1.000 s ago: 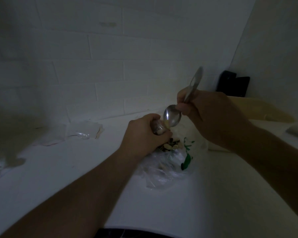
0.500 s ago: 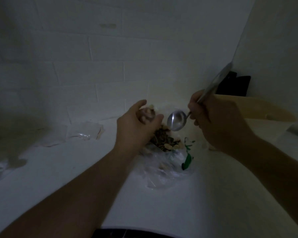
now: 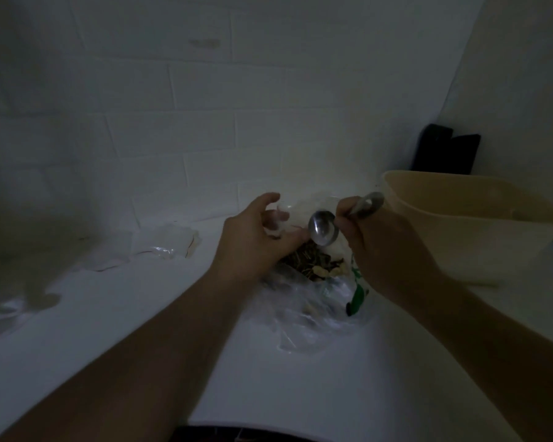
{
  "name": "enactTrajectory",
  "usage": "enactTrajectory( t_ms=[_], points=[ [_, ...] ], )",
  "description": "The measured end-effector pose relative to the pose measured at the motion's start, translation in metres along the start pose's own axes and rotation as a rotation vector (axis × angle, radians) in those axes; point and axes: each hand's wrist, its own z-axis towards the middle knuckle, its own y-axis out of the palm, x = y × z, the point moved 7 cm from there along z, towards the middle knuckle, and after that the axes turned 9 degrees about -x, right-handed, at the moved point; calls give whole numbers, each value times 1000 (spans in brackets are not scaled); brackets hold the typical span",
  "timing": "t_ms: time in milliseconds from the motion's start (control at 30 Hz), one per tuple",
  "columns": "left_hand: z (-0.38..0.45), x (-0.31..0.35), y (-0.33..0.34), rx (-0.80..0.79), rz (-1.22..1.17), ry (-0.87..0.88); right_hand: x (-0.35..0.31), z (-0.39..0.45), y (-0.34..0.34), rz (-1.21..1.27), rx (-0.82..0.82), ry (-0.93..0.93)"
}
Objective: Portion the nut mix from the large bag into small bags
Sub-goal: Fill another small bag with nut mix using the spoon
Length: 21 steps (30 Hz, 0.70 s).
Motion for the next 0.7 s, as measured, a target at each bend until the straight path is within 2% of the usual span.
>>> enactTrajectory(
  t_ms=[67,167,333,433,533,633,700],
  points=[
    [2,-6,4,-62,49,-27,2,0,8,-120,-49,0],
    [6,-15,4,-82,141,-79,4,1,33,-357,-306,-30],
    [8,-30,4,-30,143,-185,6,2,42,-303,-364,-27],
    [8,-29,5,-14,165,-179,5,6,40,-255,-335,-29],
    [7,-29,7,34,181,-160,-7,5,32,-208,-182,-118],
    [7,-27,7,99,136,-133,-2,0,27,166,-64,56],
    [8,-25,7,122,117,-128,0,-5,31,260,-45,117]
  ],
)
